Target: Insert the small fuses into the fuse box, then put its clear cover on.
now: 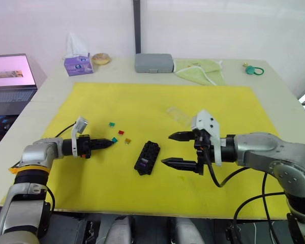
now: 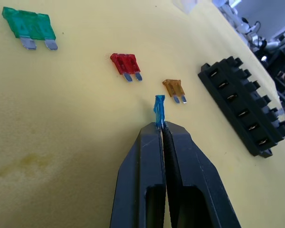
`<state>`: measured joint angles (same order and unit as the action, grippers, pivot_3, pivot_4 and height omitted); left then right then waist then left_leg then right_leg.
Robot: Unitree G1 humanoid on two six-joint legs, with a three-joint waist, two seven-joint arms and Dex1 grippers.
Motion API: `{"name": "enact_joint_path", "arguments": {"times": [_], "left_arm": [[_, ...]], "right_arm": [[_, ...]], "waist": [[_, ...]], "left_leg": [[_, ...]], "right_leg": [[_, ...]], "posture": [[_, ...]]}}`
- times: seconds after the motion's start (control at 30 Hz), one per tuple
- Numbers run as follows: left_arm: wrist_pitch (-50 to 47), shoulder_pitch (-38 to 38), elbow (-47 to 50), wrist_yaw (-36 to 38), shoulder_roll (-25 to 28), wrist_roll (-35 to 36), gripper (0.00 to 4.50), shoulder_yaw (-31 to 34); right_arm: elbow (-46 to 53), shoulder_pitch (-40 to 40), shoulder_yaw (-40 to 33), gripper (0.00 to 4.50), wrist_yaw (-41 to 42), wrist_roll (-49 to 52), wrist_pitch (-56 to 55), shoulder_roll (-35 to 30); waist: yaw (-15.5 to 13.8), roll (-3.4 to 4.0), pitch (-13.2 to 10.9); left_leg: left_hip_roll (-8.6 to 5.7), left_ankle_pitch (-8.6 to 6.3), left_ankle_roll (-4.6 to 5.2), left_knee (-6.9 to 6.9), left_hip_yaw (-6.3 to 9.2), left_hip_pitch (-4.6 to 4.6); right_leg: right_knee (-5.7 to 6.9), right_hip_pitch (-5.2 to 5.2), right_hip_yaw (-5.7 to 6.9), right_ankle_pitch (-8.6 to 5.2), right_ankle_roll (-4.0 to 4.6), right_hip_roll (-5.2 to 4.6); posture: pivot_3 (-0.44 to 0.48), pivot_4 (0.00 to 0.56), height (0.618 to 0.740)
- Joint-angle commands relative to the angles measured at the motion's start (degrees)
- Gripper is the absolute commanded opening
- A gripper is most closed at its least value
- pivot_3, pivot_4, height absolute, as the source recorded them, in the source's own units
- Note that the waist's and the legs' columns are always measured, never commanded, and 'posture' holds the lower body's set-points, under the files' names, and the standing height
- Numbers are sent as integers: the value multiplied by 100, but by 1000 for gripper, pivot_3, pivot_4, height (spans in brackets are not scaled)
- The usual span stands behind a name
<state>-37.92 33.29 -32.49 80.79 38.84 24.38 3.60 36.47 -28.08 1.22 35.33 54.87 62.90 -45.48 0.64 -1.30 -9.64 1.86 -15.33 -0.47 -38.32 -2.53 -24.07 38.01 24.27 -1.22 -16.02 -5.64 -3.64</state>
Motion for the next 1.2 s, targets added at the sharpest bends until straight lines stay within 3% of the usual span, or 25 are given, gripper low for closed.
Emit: {"name": "enact_joint_path", "arguments": {"times": [0.03, 0.3, 0.4, 0.53, 1.0, 1.1, 1.2], "left_arm": [[-125, -76, 319, 8, 208, 171, 158, 200], [125, -337, 418, -16, 245, -17, 158, -38], [218, -326, 342, 46, 268, -92, 948, -112], [494, -195, 116, 17, 256, -232, 2901, -160], [567, 315, -601, 218, -113, -365, 2901, -519], [568, 363, -696, 217, -170, -381, 2077, -519], [553, 369, -743, 237, -211, -387, 570, -504]], "right_arm": [[-39, -97, -136, 4500, 163, -75, -177, -82], [-203, -159, -28, 4500, 405, -347, -338, -130], [-208, -150, -46, 4500, 438, -404, -341, -137], [-189, -128, -74, 4500, 445, -461, -320, -125], [-139, -57, -128, 4500, 344, -546, -305, -81], [-110, -16, -166, 4500, 304, -526, -287, -98], [-91, 24, -198, 4500, 266, -519, -276, -117]], "waist": [[15, -1, -1], [17, -1, -1], [15, -1, -1], [9, 1, 1], [-90, 6, 4], [-121, 6, 4], [-120, 6, 4]], "left_leg": [[0, 0, 0, 0, 2, 0], [4, 0, 0, 1, 0, 0], [4, 0, 0, 1, 0, 0], [4, 0, 0, 1, 0, 4], [-1, 1, 0, 0, 2, 16], [-2, 1, 0, 0, 1, 18], [-1, 1, 0, 0, -1, 16]], "right_leg": [[0, 0, 2, 0, 0, 2], [3, 4, 1, 0, 0, 5], [3, 4, 1, 0, 0, 5], [6, 3, 1, 0, 0, 5], [12, -12, 4, 0, 1, 4], [10, -14, 3, 0, 1, 4], [6, -14, 2, 0, 1, 4]], "posture": [[0, 150, 737], [0, 150, 737], [0, 150, 737], [0, 150, 737], [0, 150, 737], [0, 150, 737], [0, 150, 737]]}}
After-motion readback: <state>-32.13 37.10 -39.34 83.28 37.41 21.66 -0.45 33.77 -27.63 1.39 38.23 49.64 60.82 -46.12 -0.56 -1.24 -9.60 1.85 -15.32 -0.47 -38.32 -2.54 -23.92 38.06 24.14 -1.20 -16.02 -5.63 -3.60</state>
